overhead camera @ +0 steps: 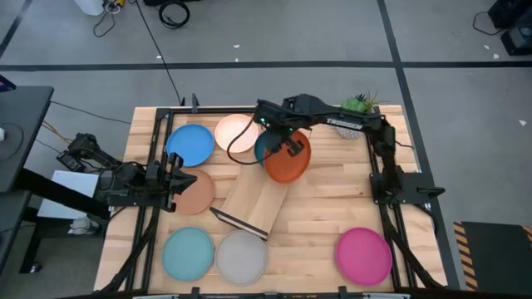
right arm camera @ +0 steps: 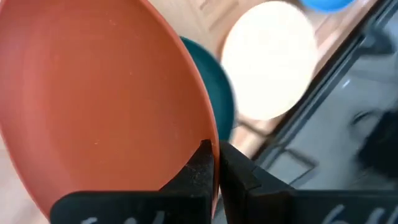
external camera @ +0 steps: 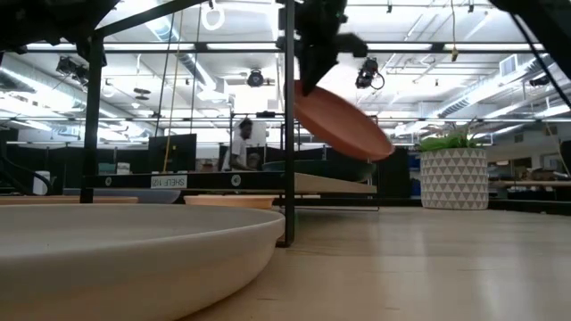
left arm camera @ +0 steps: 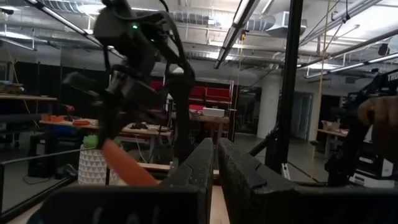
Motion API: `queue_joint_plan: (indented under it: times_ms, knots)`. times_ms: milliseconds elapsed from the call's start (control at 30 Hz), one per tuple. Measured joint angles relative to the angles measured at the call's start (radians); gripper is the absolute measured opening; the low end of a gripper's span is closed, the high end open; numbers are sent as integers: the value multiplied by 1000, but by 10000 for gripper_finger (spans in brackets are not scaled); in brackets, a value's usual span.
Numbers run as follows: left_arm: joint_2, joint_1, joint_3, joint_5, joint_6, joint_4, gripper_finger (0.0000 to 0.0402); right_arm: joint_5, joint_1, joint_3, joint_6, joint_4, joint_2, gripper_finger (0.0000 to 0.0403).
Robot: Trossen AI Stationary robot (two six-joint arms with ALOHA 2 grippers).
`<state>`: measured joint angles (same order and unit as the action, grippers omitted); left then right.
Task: Place and stack plates onto a shelf
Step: Stack the orange plate on top of the dark green plate on the shelf
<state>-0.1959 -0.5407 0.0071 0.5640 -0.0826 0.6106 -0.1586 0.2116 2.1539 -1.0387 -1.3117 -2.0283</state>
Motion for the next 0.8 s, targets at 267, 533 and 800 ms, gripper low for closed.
queue_joint_plan:
  times_ms: [267, 533, 800]
  knots:
    - [0, 0, 0, 0, 20, -3, 32, 22, 51, 137, -114, 17, -82, 15]
    - [0, 0, 0, 0, 60, -15, 32, 108, 101, 90, -116, 39, -82, 21]
    - [0, 0, 0, 0, 74, -20, 32, 22, 98, 39, -80, 68, -82, 61]
